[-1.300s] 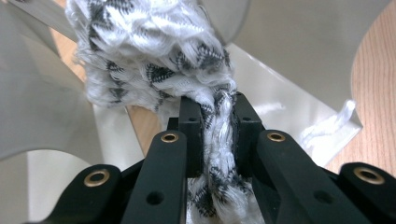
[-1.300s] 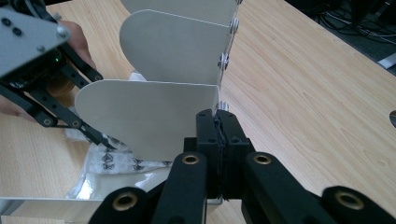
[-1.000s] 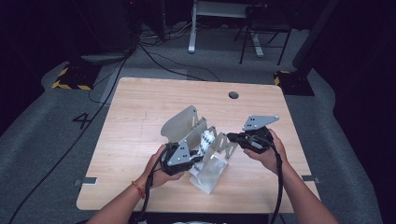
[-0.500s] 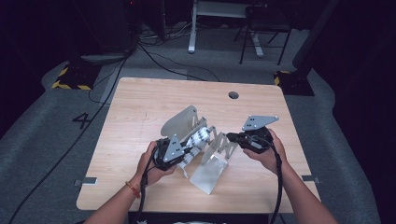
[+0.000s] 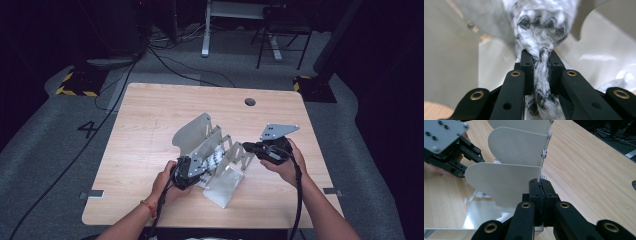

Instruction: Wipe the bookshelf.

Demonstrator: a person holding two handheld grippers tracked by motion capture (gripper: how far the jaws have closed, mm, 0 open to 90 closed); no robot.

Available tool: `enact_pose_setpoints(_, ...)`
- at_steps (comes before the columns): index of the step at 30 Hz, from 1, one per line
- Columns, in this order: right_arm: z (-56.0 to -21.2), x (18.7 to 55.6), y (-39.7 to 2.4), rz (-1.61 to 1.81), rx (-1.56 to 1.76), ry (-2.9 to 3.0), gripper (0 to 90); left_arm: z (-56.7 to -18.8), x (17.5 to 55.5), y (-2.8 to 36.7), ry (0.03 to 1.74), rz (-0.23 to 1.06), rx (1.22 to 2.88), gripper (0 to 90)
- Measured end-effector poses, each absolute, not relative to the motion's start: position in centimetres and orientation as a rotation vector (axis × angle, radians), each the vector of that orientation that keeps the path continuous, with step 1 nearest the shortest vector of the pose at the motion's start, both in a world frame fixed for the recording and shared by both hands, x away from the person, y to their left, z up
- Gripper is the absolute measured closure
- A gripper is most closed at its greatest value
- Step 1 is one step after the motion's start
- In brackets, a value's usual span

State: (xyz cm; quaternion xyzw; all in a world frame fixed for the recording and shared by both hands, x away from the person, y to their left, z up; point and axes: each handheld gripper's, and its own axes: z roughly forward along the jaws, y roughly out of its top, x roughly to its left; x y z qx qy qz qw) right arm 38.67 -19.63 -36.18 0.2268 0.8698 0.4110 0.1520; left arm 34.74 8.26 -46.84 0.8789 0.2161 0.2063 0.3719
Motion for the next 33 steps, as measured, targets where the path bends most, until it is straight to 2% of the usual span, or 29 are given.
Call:
enact_pose_setpoints(11, -36.2, 38.5, -19.4, 1.154, 0.630, 2.480, 89.2, -41.2, 34.0, 8.5, 0.446, 0.569, 1.968, 79.2)
enact_pose_setpoints(16, -36.2, 38.4, -19.3, 1.143, 0.615, 2.470, 89.0, -39.3, 33.8, 8.5, 0.413, 0.594, 1.905, 79.1)
enact_pose_setpoints(33, -36.4, 38.3, -19.3, 1.149, 0.604, 2.445, 88.9, -45.5, 33.6, 6.6, 0.385, 0.474, 2.191, 79.0)
